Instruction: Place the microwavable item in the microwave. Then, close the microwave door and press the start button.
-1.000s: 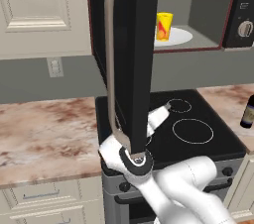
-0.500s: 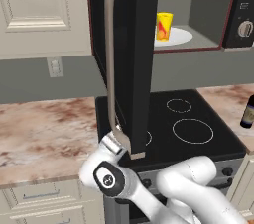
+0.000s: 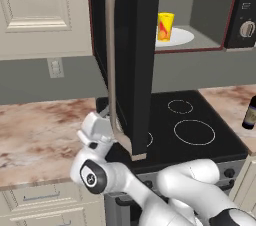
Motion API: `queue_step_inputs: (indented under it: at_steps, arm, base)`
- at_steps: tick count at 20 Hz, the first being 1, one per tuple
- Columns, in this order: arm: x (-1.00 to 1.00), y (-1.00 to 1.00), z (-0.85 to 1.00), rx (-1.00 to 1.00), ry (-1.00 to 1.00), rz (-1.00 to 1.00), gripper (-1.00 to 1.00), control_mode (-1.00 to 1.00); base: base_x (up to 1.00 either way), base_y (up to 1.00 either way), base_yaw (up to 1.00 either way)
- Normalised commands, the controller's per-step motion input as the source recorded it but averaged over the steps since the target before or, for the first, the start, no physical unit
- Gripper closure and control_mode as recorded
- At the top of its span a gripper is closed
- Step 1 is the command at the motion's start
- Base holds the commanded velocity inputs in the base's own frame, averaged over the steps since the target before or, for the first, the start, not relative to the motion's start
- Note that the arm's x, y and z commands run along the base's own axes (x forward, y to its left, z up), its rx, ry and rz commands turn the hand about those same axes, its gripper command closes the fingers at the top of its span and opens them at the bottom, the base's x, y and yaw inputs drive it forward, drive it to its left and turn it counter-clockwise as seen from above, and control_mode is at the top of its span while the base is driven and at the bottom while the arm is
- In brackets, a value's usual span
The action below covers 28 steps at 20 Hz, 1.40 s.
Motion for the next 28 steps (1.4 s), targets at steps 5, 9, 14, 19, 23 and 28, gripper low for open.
queue_step_inputs:
  at_steps: [5,9,14,19,23,28]
  arm:
    - [-0.05,0.33,0.47,-0.19,0.2,-0.31,-1.0,-1.0]
    - [-0.15,0.03,0.66,-0.07,0.11,-0.28,-1.0,-1.0]
    - [-0.09,0.0,0.54,0.0,0.08,-0.17,-1.0,-1.0]
    - [-0.18,-0.17,0.41,0.0,0.01,-0.02,-1.0,-1.0]
    - [0.0,-0.27,0.32,0.05,0.0,0.04,-1.0,-1.0]
    - [0.0,-0.46,0.33,0.08,0.0,0.09,-1.0,-1.0]
  base:
    - [0.0,0.0,0.0]
    - [0.0,0.0,0.0]
    - [0.0,0.0,0.0]
    - [0.0,0.0,0.0]
    - [0.0,0.0,0.0]
    - [0.0,0.0,0.0]
